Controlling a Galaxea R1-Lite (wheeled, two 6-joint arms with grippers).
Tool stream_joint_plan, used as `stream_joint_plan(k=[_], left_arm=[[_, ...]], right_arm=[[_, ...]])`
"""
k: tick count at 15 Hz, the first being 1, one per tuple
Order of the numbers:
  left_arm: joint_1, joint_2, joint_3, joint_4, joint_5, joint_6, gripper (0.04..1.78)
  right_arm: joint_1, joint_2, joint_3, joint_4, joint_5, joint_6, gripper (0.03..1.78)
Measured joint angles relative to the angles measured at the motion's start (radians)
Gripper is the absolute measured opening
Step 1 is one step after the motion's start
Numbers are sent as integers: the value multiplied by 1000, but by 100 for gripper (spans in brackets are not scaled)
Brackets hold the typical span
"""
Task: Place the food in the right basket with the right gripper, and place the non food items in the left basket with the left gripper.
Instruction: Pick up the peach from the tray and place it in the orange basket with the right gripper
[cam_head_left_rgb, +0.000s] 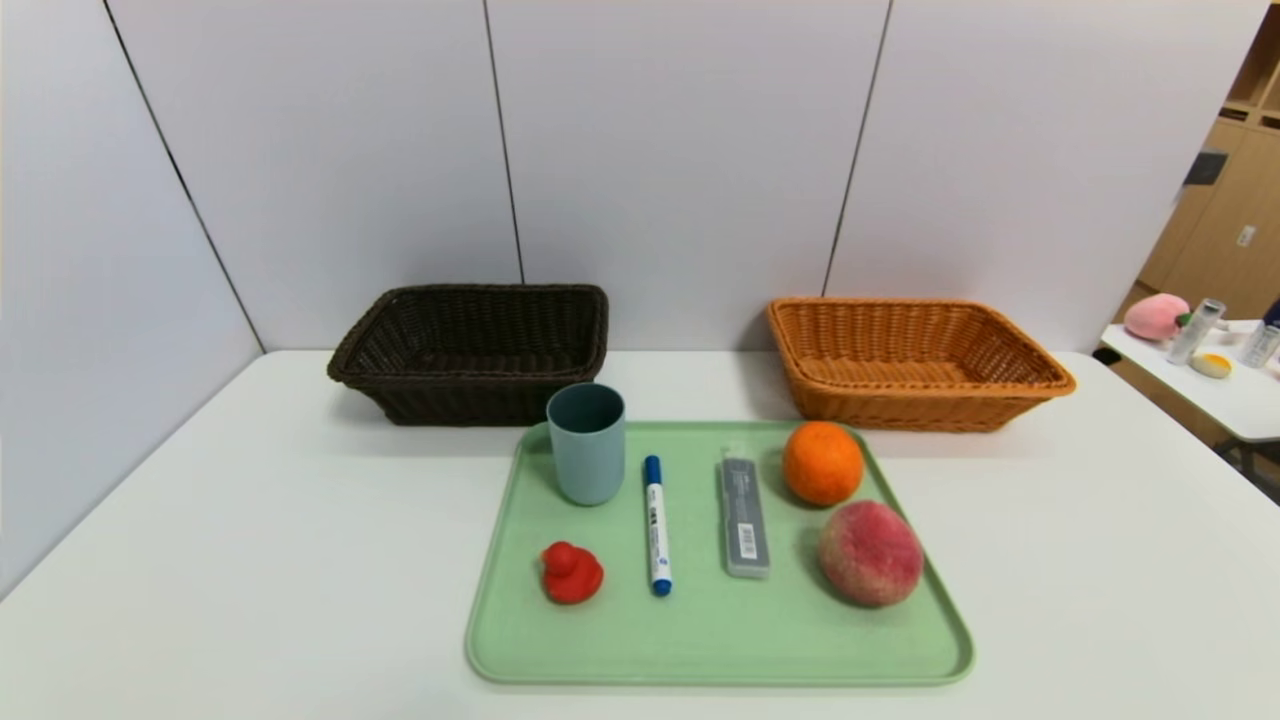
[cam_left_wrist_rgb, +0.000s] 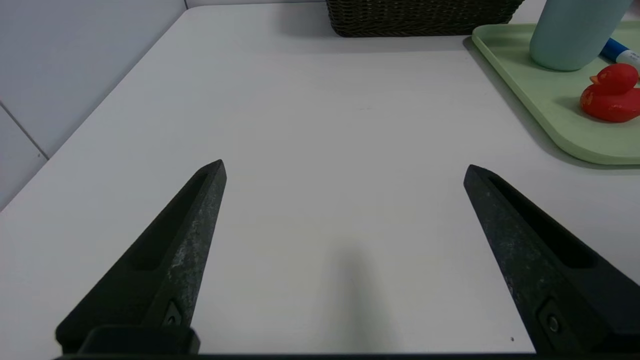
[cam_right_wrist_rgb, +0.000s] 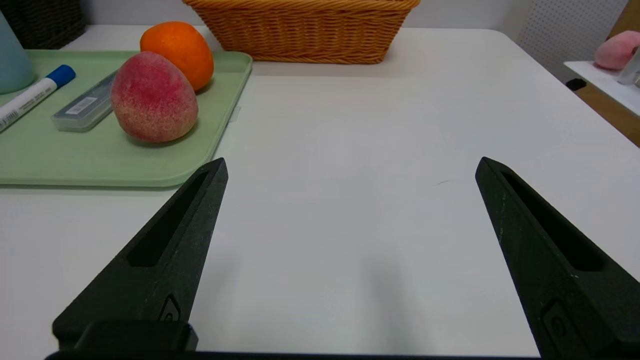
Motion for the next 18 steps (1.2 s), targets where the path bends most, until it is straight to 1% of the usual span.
stream_joint_plan(k=[2, 3, 4, 6, 7, 9, 11, 12, 14, 16, 18], left_arm=[[0, 0, -22, -26, -13, 50, 169], [0, 3, -59, -24, -37, 70, 169], [0, 12, -111, -6, -63, 77, 169], [-1, 80, -234, 18, -99, 76, 169], [-1, 139, -298, 8, -110, 74, 169], [-1, 284, -424, -41, -122, 68, 169], [-2, 447, -515, -118, -127, 67, 169], [-2, 532, -554, -159, -129, 67, 169], [-2, 705, -633, -227, -131, 68, 169], [-2, 868, -715, -271, -133, 71, 169], [-2, 1025, -801, -299, -133, 72, 169]], right_arm=[[0, 0, -4, -14, 21, -47, 171], [0, 0, -30, -20, 46, -53, 171], [0, 4, -79, -10, 86, -52, 171], [0, 50, -211, 39, 190, -60, 171], [2, 97, -280, 55, 241, -67, 171], [5, 198, -392, 51, 314, -77, 171], [7, 332, -483, 15, 375, -86, 171], [7, 406, -528, -7, 397, -89, 171], [8, 567, -620, -36, 427, -91, 171], [9, 733, -721, -55, 439, -87, 171], [9, 896, -824, -79, 440, -78, 171]])
